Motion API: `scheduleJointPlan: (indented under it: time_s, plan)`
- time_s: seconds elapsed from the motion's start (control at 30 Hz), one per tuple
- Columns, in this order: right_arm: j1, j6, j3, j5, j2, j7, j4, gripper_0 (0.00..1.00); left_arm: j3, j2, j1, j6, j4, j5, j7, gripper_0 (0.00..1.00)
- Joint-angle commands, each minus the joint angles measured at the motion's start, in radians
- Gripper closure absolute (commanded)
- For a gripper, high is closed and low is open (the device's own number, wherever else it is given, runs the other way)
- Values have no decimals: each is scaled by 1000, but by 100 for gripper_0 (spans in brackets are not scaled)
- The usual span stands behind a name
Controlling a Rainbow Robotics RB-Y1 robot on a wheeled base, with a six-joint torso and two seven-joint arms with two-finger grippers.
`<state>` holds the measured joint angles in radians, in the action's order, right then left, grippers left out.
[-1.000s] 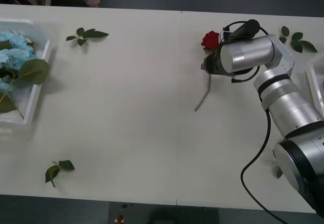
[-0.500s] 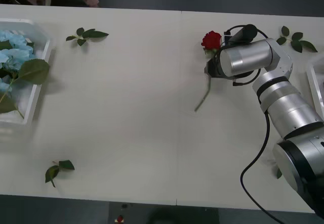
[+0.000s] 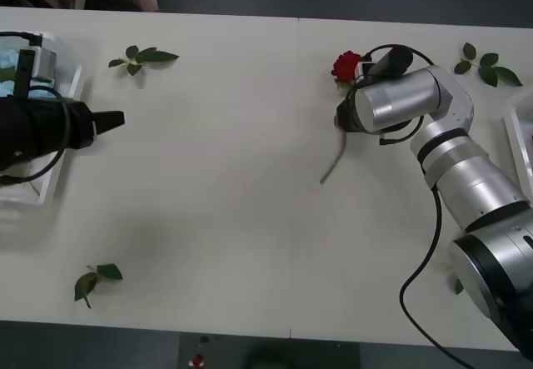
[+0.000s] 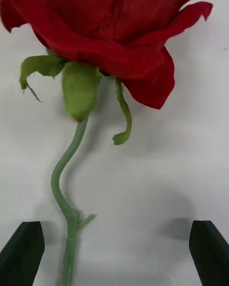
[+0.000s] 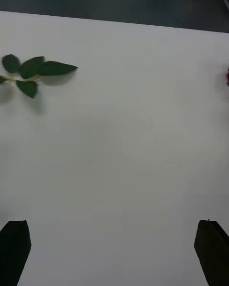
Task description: Put the red flowers into the right box and the blue flowers into the left box
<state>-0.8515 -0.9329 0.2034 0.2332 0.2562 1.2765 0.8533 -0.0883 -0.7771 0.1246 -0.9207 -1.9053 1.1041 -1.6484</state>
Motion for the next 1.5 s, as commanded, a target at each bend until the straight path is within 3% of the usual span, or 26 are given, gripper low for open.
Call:
scheduleJointPlan:
  time_s: [0.03, 0.07, 0.13, 0.23, 0.3, 0.33, 0.4, 0.73, 1.07, 1.23, 1.27, 1.3, 1.33, 1.37, 1.5]
  plan:
    - [-26, 9, 1, -11, -18, -40, 7, 19, 70, -27, -3, 37, -120, 5, -4, 0]
    - [-26, 11, 2, -11, -20, -40, 9, 22, 88, -31, 0, 42, -132, 5, -4, 0]
    - [-20, 12, 4, -12, -18, -39, 7, 38, 159, -62, 9, 68, -182, 13, 1, 0]
    - [-15, 16, 7, -12, -18, -37, 9, 76, 228, -94, 9, 102, -244, 25, -2, 0]
    - [-14, 17, 8, -12, -18, -34, 7, 80, 252, -111, 9, 114, -279, 23, -2, 0]
    - [-12, 17, 7, -12, -18, -34, 9, 92, 268, -117, 9, 122, -299, 25, -2, 0]
    - [-12, 17, 8, -12, -18, -31, 9, 98, 291, -133, 9, 145, -324, 28, -4, 0]
    - [-14, 9, 10, 11, -6, -29, 29, 100, 397, -212, 13, 267, -390, 48, -45, 0]
    - [-12, -271, -16, 115, 95, -28, 305, 100, 446, -251, 76, 269, -383, 48, -111, 0]
    - [-11, -320, -58, 126, 112, -23, 362, 100, 446, -258, 76, 263, -379, 40, -128, 0]
    - [-6, -313, -58, 123, 114, -20, 362, 90, 446, -258, 76, 260, -376, 39, -133, 0]
    - [-1, -304, -58, 121, 112, -20, 362, 69, 444, -257, 75, 260, -373, 37, -136, 0]
    - [9, -279, -58, 117, 112, -26, 362, 24, 443, -258, 75, 260, -365, 33, -142, 0]
    - [20, -251, -58, 120, 112, -29, 362, 3, 433, -258, 75, 257, -354, 31, -165, 0]
    - [58, -184, -55, 123, 103, -29, 362, 0, 383, -252, 84, 201, -319, 39, -232, 0]
